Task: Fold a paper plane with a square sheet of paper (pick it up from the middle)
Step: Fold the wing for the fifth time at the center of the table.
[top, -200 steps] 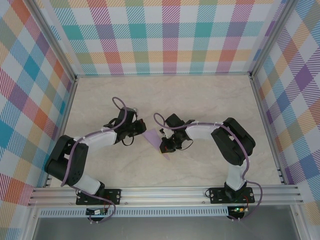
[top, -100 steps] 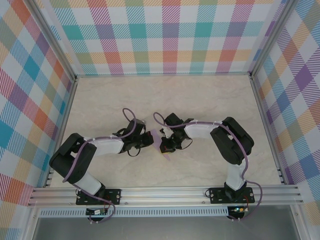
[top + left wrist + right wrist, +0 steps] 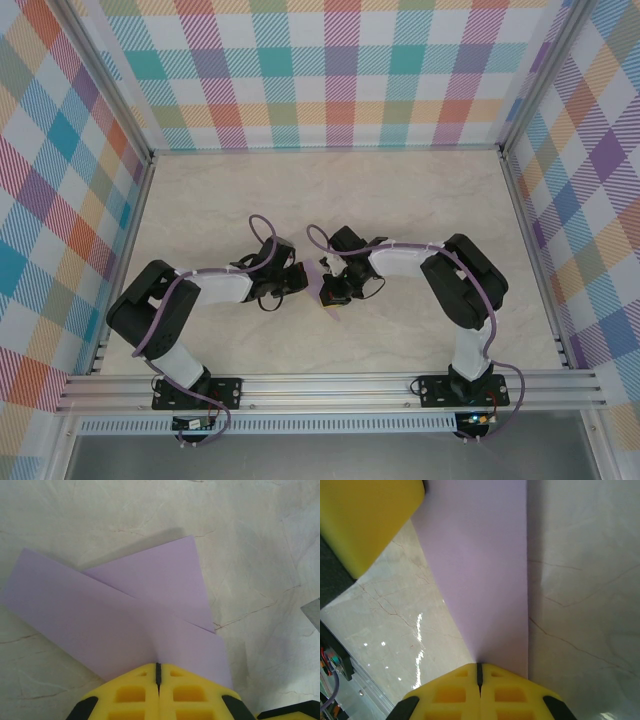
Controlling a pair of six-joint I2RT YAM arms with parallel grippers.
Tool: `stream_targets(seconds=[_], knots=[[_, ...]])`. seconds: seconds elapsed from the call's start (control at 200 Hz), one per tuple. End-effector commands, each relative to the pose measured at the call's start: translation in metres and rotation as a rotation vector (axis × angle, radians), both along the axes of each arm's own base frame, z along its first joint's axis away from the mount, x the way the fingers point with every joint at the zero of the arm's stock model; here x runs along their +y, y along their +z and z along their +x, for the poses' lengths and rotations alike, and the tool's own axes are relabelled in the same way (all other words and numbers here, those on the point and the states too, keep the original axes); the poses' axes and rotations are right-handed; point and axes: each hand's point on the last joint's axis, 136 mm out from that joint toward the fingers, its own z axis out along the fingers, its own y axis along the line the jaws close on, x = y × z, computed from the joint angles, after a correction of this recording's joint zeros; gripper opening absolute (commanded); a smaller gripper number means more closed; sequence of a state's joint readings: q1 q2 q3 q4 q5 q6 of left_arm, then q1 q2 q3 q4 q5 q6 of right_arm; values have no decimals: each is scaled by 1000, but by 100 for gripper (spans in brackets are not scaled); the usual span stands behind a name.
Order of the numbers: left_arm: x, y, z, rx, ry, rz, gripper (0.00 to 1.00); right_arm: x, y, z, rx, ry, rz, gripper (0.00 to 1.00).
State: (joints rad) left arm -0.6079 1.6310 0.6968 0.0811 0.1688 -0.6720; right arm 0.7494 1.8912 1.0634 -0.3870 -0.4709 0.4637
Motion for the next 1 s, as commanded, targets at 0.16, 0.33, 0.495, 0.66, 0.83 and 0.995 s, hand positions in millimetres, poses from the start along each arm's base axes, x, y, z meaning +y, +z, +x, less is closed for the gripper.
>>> stream_targets(seconds=[0.16, 0.33, 0.495, 0.66, 0.83, 0.995], knots=[[38, -44, -25, 167, 80, 209, 2, -37, -19, -31, 90, 13, -102, 2], [44, -47, -26, 195, 106, 247, 2, -39, -14, -47, 123, 59, -56, 3], [49, -50, -27, 211, 128, 271, 2, -44, -11, -57, 135, 88, -48, 4], [51, -50, -27, 213, 145, 280, 2, -52, -13, -66, 150, 98, -64, 4], [51, -50, -27, 214, 146, 279, 2, -59, -14, -74, 161, 102, -72, 4], [49, -48, -25, 207, 145, 269, 2, -63, -10, -75, 144, 108, -81, 4]])
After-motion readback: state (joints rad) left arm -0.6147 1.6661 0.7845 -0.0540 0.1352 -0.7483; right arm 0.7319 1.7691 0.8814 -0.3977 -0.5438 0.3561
